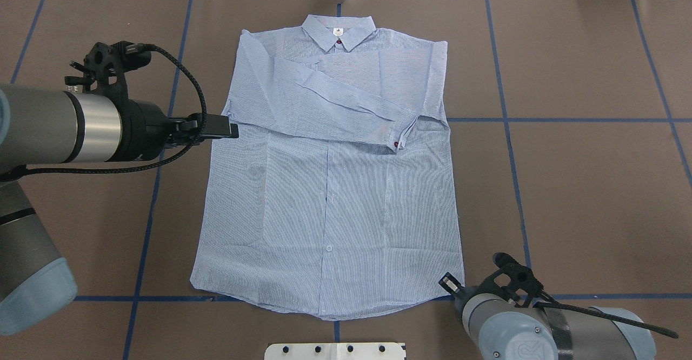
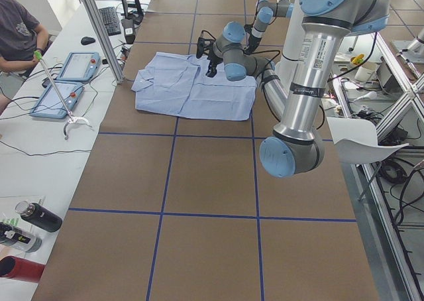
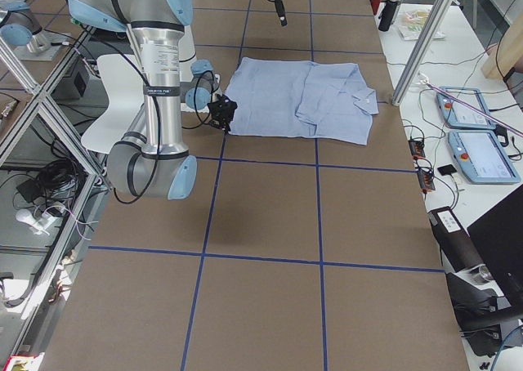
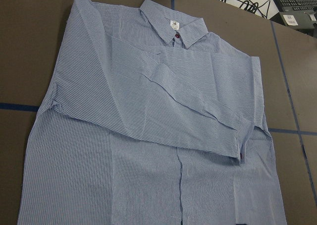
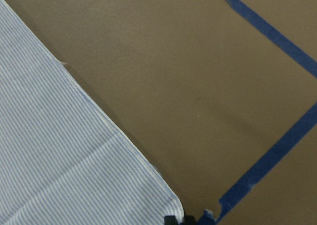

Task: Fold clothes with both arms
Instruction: 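Lower the left gripper toward the hem corner nearest it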

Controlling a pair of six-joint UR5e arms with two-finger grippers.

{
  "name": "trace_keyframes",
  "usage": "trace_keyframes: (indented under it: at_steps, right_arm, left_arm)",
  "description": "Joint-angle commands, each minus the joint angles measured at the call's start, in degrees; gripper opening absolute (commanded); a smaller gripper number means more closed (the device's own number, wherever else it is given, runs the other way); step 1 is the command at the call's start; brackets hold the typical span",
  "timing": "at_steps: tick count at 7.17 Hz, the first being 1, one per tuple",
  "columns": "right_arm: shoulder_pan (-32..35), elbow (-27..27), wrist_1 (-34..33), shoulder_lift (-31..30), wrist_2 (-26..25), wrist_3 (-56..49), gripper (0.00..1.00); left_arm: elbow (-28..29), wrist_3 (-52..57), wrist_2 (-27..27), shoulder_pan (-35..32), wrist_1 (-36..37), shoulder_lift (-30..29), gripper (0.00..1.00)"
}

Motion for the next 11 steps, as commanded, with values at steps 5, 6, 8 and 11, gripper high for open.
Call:
trace_keyframes:
  at_steps: [5, 6, 8, 11]
  right_arm:
    - [0.99, 3.67, -0.09, -0.35, 0.42, -0.44, 0.0]
    - [1.25, 4.81, -0.09, -0.35, 0.59, -0.53, 0.0]
    - [1.43, 4.56, -0.09, -0.35, 0.68, -0.62, 0.0]
    - [1.43, 4.47, -0.09, -0.18, 0.77, -0.7, 0.0]
  left_arm:
    - [-1.41, -3.36, 0.09, 1.12, 0.31, 10.15, 0.91]
    - [-1.33, -7.02, 0.09, 2.78, 0.05, 12.19, 0.91]
    - [-0.63, -10.13, -0.52, 7.79, 0.48, 13.17, 0.96]
    - [1.49, -20.46, -0.78, 13.43, -0.13, 13.09, 0.99]
